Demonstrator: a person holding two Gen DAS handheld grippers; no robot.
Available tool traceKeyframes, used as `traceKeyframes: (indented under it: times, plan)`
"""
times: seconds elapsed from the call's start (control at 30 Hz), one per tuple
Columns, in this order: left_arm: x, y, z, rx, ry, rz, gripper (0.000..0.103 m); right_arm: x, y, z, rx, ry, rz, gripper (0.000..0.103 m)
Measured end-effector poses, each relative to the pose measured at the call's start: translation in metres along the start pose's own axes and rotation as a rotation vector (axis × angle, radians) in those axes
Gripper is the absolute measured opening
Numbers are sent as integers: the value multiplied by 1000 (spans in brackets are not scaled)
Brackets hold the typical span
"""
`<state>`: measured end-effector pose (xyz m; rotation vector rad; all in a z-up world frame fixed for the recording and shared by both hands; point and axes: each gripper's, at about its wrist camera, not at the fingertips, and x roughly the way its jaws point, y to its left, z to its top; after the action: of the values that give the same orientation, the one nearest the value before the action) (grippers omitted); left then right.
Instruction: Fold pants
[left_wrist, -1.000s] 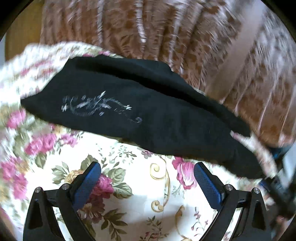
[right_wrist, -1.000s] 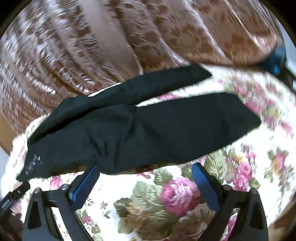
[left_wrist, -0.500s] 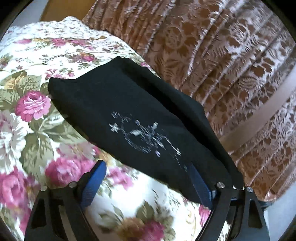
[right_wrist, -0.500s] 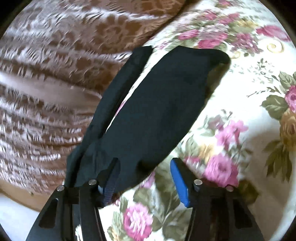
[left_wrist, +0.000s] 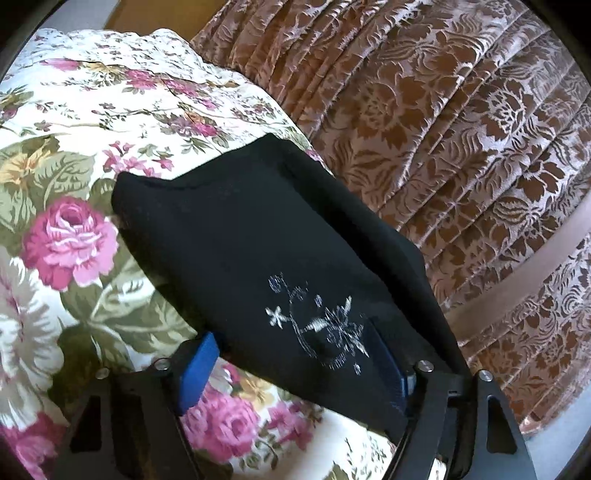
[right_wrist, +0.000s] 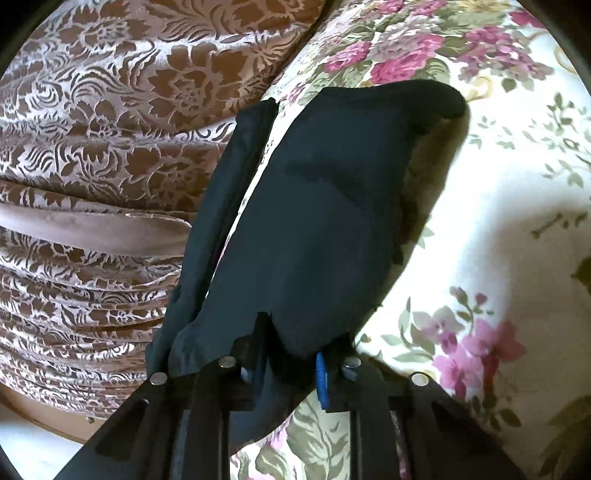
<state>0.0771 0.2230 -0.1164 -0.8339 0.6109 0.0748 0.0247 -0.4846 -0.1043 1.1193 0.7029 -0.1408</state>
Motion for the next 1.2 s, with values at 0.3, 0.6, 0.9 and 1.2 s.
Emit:
traceKeyframes:
  times: [0.3,0.6,0.9,1.2]
  plan:
    - [19,10,15,-53,2,53,37,14,7,7,-87,9,-8,11]
    - [0,10,28,-41,-9,32,7,8,20,6,-132,-55,-58,7]
    - [-60,8,29,-23,-73,-42,6,-58,55,2,-284,-214,-69,7]
    - [-110,48,-17,-11,-39,12,6,-115,28,-33,-331,-181,-122,7]
